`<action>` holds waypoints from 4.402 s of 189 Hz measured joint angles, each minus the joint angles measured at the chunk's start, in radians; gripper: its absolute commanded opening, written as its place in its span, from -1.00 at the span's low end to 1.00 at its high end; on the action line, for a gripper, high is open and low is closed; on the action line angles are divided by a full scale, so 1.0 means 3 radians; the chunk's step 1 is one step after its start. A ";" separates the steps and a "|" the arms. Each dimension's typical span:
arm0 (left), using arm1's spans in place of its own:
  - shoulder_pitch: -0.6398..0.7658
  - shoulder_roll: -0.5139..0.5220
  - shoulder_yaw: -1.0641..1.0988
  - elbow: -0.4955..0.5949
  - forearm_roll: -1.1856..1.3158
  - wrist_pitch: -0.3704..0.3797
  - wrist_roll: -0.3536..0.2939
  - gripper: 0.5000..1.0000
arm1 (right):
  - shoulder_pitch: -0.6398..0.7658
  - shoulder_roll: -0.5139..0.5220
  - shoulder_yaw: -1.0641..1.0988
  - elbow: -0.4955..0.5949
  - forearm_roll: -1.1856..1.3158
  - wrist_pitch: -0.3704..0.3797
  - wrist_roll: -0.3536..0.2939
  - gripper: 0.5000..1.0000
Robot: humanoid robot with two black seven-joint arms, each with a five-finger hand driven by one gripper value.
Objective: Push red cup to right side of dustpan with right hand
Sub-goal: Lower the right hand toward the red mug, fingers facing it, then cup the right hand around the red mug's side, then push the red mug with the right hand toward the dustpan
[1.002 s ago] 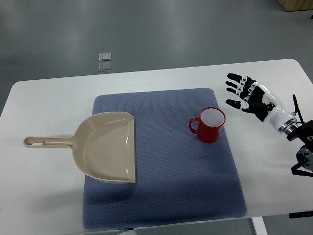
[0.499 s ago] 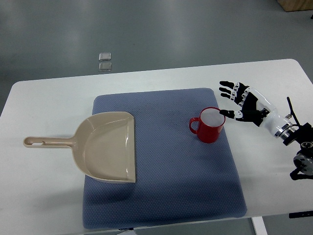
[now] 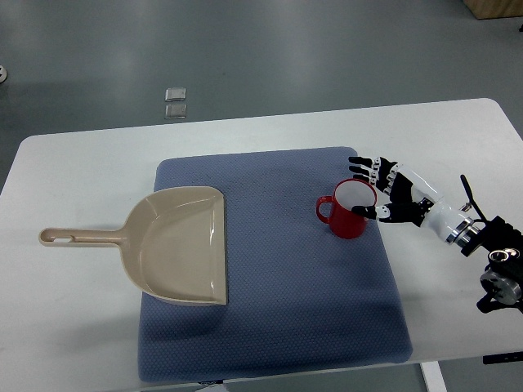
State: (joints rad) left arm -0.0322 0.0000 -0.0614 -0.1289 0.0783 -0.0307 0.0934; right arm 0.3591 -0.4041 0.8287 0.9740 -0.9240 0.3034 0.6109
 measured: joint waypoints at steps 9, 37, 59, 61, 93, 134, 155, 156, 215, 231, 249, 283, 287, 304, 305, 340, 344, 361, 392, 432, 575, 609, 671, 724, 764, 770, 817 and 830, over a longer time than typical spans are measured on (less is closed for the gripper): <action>0.0000 0.0000 0.0000 0.0000 0.0000 0.0000 0.0000 1.00 | 0.0000 -0.0001 0.0005 0.0000 -0.0035 -0.0028 0.0000 0.71; 0.0000 0.0000 0.0000 0.0000 0.0000 0.0000 0.0000 1.00 | 0.0004 0.0003 0.0009 0.0000 -0.0159 -0.0147 0.0000 0.71; 0.0000 0.0000 0.0000 0.0000 0.0000 0.0000 0.0000 1.00 | 0.0004 0.0007 0.0009 0.0000 -0.0190 -0.0170 0.0000 0.71; 0.0000 0.0000 0.0000 0.0000 0.0000 0.0000 0.0000 1.00 | 0.0004 0.0007 0.0009 0.0000 -0.0190 -0.0170 0.0000 0.71; 0.0000 0.0000 0.0000 0.0000 0.0000 0.0000 0.0000 1.00 | 0.0005 0.0010 0.0010 0.0012 -0.0193 -0.0164 0.0000 0.71; 0.0000 0.0000 0.0000 0.0000 0.0000 0.0000 0.0001 1.00 | 0.0001 0.0018 0.0010 0.0021 -0.0193 -0.0162 0.0000 0.71; 0.0000 0.0000 0.0000 0.0000 0.0000 0.0000 0.0001 1.00 | -0.0007 0.0028 0.0010 0.0021 -0.0196 -0.0162 0.0000 0.71; 0.0000 0.0000 0.0000 0.0000 0.0000 0.0000 0.0001 1.00 | -0.0008 0.0029 0.0010 0.0021 -0.0196 -0.0162 0.0000 0.71; 0.0000 0.0000 0.0000 0.0000 0.0000 0.0000 0.0001 1.00 | -0.0068 0.0104 0.0010 0.0026 -0.0259 -0.0227 0.0000 0.71; 0.0000 0.0000 0.0000 0.0000 0.0000 0.0000 0.0001 1.00 | -0.0071 0.0109 0.0008 0.0026 -0.0263 -0.0266 0.0000 0.71; 0.0000 0.0000 0.0000 0.0000 0.0000 0.0000 0.0001 1.00 | -0.0078 0.0114 0.0004 0.0026 -0.0274 -0.0292 0.0000 0.71; 0.0000 0.0000 0.0000 0.0000 0.0000 0.0000 0.0001 1.00 | -0.0086 0.0170 -0.0006 0.0007 -0.0297 -0.0390 0.0000 0.71; 0.0000 0.0000 0.0000 0.0000 0.0000 0.0000 0.0001 1.00 | -0.0086 0.0177 -0.0008 0.0004 -0.0298 -0.0395 0.0000 0.71; 0.0000 0.0000 0.0000 0.0000 0.0000 0.0000 0.0000 1.00 | -0.0087 0.0210 -0.0011 -0.0002 -0.0300 -0.0410 0.0000 0.71; 0.0000 0.0000 0.0000 0.0000 0.0000 0.0000 0.0000 1.00 | -0.0087 0.0211 -0.0012 -0.0003 -0.0300 -0.0412 0.0000 0.71; 0.0000 0.0000 0.0000 0.0000 0.0000 0.0000 0.0000 1.00 | -0.0090 0.0273 -0.0029 -0.0011 -0.0298 -0.0504 0.0000 0.71; 0.0000 0.0000 0.0000 0.0000 0.0000 0.0000 0.0000 1.00 | -0.0092 0.0285 -0.0030 -0.0014 -0.0298 -0.0508 0.0000 0.71; 0.0000 0.0000 0.0000 0.0000 0.0000 0.0000 0.0000 1.00 | -0.0115 0.0326 -0.0031 -0.0027 -0.0298 -0.0517 0.0000 0.71; 0.0000 0.0000 0.0000 0.0000 0.0000 0.0000 0.0000 1.00 | -0.0132 0.0407 -0.0029 -0.0035 -0.0298 -0.0571 0.0000 0.71; 0.0000 0.0000 0.0000 0.0000 0.0000 0.0000 0.0000 1.00 | -0.0133 0.0510 -0.0028 -0.0053 -0.0287 -0.0689 0.0000 0.71; 0.0000 0.0000 0.0000 0.0000 0.0000 0.0000 0.0000 1.00 | -0.0163 0.0688 -0.0017 -0.0062 0.0030 -0.0632 0.0000 0.71; 0.0000 0.0000 0.0000 0.0000 0.0000 0.0000 0.0000 1.00 | -0.0194 0.0717 -0.0019 -0.0079 0.0037 -0.0609 0.0000 0.71; 0.0000 0.0000 0.0000 0.0000 0.0000 0.0000 0.0001 1.00 | -0.0210 0.0828 -0.0017 -0.0081 0.0079 -0.0607 0.0000 0.71; 0.0000 0.0000 0.0000 0.0000 0.0000 0.0000 0.0001 1.00 | -0.0210 0.0906 -0.0026 -0.0081 0.0168 -0.0607 -0.0069 0.71; 0.0000 0.0000 0.0000 0.0000 0.0000 0.0000 0.0001 1.00 | -0.0245 0.1006 -0.0026 -0.0081 0.0180 -0.0607 -0.0077 0.71; 0.0000 0.0000 0.0000 0.0000 0.0000 0.0000 0.0001 1.00 | -0.0250 0.1029 -0.0026 -0.0081 0.0184 -0.0607 -0.0077 0.71; 0.0000 0.0000 0.0000 0.0000 0.0000 0.0000 0.0000 1.00 | -0.0256 0.1173 -0.0027 -0.0082 0.0191 -0.0612 -0.0083 0.71; 0.0000 0.0000 0.0000 0.0000 0.0000 0.0000 0.0000 1.00 | -0.0254 0.1209 -0.0027 -0.0082 0.0191 -0.0611 -0.0083 0.71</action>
State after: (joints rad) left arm -0.0322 0.0000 -0.0613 -0.1288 0.0783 -0.0307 0.0934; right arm 0.2829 -0.0413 0.8207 0.9495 -0.8667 0.1199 0.5860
